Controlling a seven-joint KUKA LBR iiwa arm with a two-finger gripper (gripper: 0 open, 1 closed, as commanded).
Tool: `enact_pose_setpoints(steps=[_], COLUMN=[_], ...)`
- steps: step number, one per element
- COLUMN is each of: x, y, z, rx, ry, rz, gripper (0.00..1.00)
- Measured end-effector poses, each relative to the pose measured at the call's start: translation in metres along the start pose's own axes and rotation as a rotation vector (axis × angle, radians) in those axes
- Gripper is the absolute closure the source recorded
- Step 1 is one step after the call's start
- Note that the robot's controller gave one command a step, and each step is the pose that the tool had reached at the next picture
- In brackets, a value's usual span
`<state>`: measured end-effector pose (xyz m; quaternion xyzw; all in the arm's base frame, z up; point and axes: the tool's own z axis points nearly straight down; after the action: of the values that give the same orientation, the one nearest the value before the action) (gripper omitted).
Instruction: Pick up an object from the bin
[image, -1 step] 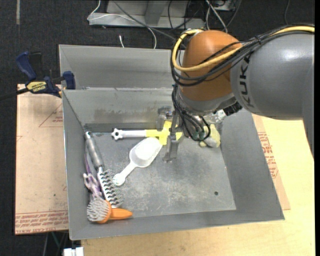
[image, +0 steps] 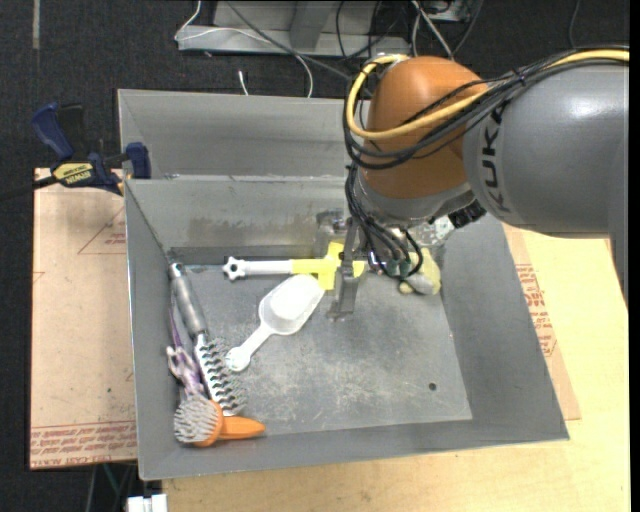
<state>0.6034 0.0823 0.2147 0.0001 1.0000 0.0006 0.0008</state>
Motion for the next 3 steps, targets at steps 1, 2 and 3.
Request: enact_pose_setpoints(steps=[1,2,3], x=[-0.022,-0.020,-0.014], y=[0.004,0.008,0.013], z=[0.115,0.053,0.115], rx=[0.000,-0.001,-0.002], ry=[-0.002,-0.013,0.000], rz=[-0.239,-0.255,-0.334], gripper=[0.00,0.00,0.00])
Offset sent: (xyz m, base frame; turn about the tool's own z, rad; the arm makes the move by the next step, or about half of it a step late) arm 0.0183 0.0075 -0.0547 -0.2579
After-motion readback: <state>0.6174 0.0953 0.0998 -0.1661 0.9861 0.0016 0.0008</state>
